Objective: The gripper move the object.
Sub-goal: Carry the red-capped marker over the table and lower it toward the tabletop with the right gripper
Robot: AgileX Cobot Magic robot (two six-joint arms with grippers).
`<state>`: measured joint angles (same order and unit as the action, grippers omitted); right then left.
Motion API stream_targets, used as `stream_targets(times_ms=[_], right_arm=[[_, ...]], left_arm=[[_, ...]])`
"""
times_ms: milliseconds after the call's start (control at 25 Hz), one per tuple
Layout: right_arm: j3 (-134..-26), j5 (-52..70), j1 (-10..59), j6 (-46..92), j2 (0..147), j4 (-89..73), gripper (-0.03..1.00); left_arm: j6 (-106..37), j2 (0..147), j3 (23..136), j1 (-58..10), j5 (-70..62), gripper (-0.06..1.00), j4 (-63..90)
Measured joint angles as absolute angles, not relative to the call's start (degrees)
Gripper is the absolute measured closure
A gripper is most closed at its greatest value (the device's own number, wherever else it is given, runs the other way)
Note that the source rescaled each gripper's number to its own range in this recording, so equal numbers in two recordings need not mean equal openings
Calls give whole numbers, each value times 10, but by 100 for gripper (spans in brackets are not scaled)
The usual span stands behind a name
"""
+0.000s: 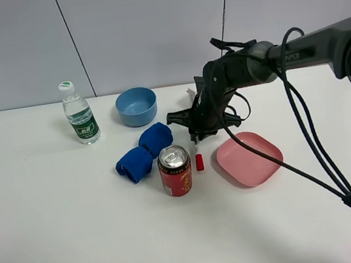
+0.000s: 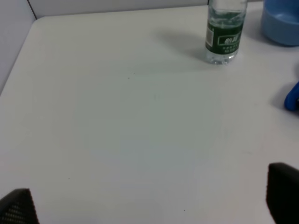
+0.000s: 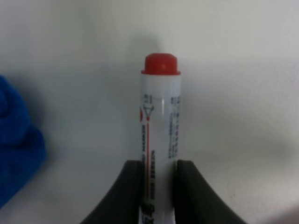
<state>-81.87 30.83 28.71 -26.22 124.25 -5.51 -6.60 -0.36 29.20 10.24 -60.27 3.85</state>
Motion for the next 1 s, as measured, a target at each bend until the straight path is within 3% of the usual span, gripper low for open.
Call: stream_targets(times_ms=[640, 720, 800, 920, 1000], right_arm=[[-819, 296, 287, -262, 1260, -47, 97], [-819, 296, 287, -262, 1260, -45, 93], [-820, 298, 287, -262, 1261, -44, 78], [-820, 300, 288, -269, 1262, -56, 36], [-823, 299, 288, -273, 1261, -64, 14]], left_arm=[[-66, -4, 292, 102, -603, -6, 38], [-66, -4, 292, 102, -603, -6, 38], [-66, -4, 292, 102, -603, -6, 38], [-66, -4, 292, 102, -603, -6, 38], [-66, -4, 292, 102, -603, -6, 38]])
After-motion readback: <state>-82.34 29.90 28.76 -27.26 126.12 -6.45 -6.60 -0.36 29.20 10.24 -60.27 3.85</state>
